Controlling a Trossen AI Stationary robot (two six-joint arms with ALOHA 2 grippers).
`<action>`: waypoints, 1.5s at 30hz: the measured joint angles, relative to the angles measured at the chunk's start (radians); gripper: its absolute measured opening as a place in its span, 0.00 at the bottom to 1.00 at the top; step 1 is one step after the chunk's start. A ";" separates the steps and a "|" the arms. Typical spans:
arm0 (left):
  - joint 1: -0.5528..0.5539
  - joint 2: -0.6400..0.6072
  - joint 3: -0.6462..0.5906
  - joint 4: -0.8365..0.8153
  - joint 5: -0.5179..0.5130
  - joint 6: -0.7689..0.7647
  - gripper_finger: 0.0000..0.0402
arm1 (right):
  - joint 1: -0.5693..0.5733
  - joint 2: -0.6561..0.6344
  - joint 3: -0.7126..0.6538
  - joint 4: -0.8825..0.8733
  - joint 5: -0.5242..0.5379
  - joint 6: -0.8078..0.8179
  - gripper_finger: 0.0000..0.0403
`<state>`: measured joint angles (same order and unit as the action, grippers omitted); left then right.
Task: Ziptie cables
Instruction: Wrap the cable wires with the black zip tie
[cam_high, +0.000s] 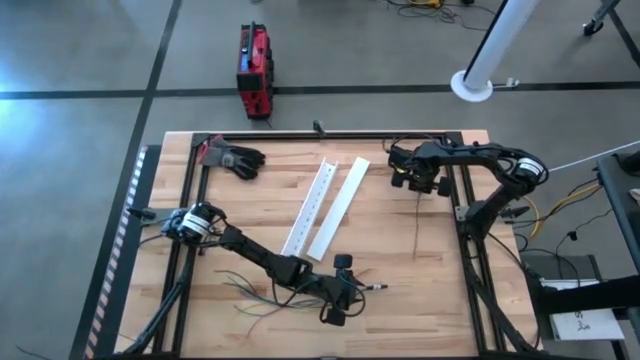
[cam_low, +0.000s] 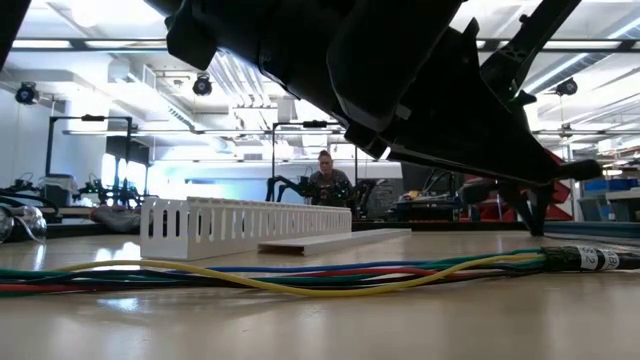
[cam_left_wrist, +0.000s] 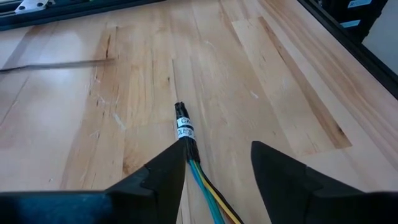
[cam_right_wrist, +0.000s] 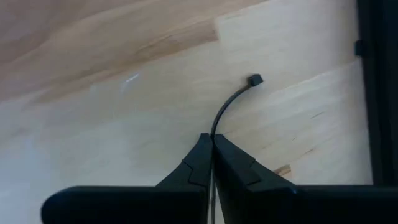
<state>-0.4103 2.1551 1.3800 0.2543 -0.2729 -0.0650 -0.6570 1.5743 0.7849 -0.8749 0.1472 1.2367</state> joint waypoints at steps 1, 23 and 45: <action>0.000 0.000 0.000 0.000 0.000 0.000 0.43 | 0.004 -0.006 0.000 0.001 -0.006 -0.011 0.00; 0.000 0.000 0.000 0.000 0.000 0.000 0.40 | 0.469 -0.415 0.001 0.243 0.061 -0.478 0.00; -0.001 -0.016 0.000 -0.126 0.031 -0.072 0.34 | 1.189 -0.525 0.015 0.678 0.321 -1.114 0.00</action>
<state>-0.4114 2.1395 1.3796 0.1286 -0.2416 -0.1369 0.5321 1.0489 0.8001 -0.1964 0.4678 0.1227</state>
